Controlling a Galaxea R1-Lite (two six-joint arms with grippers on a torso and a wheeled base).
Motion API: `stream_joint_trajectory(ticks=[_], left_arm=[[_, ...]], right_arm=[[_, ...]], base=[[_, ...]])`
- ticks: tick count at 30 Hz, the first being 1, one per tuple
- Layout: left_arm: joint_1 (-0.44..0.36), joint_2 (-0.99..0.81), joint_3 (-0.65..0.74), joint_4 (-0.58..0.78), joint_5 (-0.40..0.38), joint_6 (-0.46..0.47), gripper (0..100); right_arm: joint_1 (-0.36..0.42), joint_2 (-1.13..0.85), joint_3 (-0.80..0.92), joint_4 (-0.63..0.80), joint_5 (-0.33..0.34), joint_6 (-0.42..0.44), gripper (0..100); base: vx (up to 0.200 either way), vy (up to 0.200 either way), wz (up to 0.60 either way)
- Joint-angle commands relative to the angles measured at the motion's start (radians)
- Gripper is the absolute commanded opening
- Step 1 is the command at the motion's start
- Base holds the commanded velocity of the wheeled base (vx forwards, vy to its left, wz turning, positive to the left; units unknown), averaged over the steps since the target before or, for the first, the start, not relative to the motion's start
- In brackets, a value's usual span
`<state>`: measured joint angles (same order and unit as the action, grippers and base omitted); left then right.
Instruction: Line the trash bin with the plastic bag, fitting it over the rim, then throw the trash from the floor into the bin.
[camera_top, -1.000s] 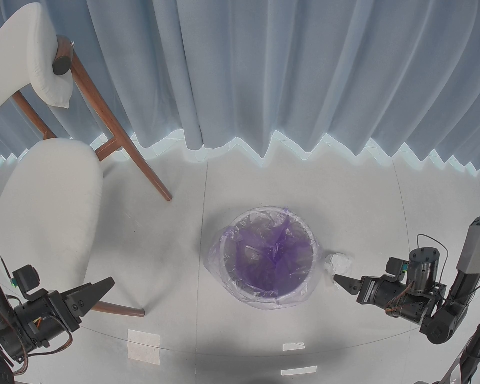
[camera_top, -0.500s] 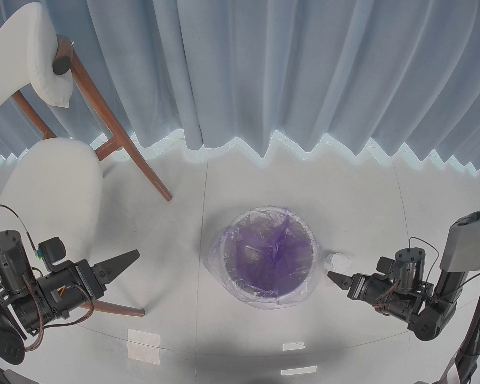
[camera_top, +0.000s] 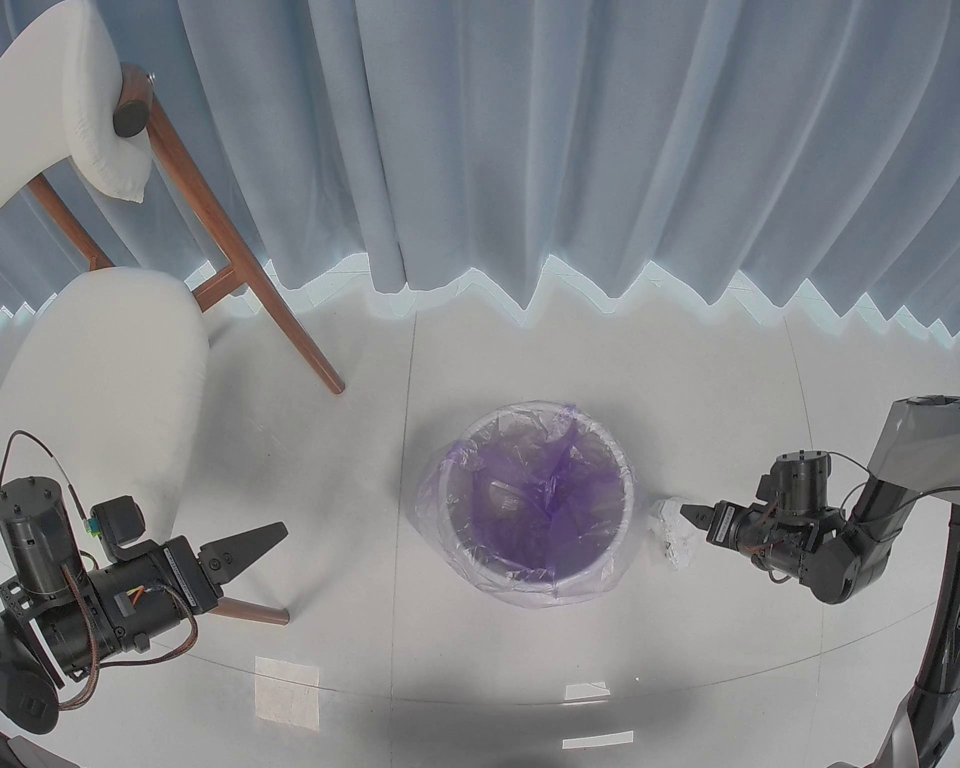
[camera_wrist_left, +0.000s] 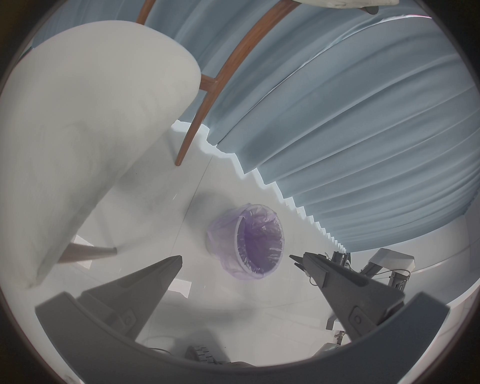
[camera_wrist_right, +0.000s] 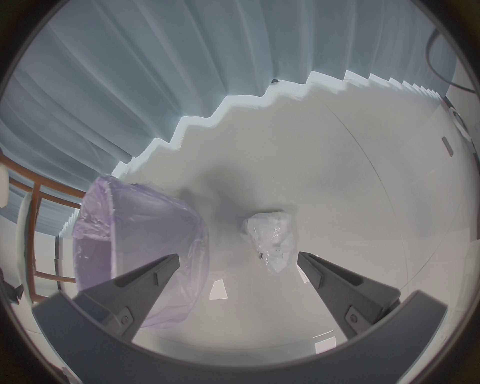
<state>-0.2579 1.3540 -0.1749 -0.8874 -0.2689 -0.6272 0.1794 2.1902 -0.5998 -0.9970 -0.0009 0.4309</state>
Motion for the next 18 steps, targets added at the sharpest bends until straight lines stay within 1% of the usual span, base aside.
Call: stream_joint_trajectory(ticks=[1, 3, 6, 8, 11, 18], left_arm=[[0.008, 0.0, 0.023, 0.001, 0.005, -0.02, 100], [0.011, 0.0, 0.028, -0.001, 0.008, -0.017, 100], [0.009, -0.004, 0.031, -0.01, 0.025, 0.008, 100], [0.012, -0.003, 0.029, -0.01, 0.051, 0.041, 100], [0.02, -0.003, 0.034, -0.01, 0.091, 0.061, 100], [0.046, -0.029, 0.058, -0.011, 0.097, 0.063, 100]], right_arm=[[-0.021, 0.066, -0.244, 0.181, -0.002, -0.046, 100], [-0.024, 0.094, -0.295, 0.219, -0.005, -0.078, 100], [-0.055, 0.154, -0.379, 0.245, -0.013, -0.159, 100], [-0.067, 0.183, -0.419, 0.247, -0.013, -0.195, 100], [-0.078, 0.224, -0.488, 0.258, -0.013, -0.221, 100], [-0.12, 0.299, -0.647, 0.374, -0.011, -0.264, 100]], base=[[-0.2, 0.0, 0.0], [-0.2, 0.0, 0.0], [-0.2, 0.0, 0.0], [0.0, 0.0, 0.0], [0.0, 0.0, 0.0], [0.0, 0.0, 0.0]])
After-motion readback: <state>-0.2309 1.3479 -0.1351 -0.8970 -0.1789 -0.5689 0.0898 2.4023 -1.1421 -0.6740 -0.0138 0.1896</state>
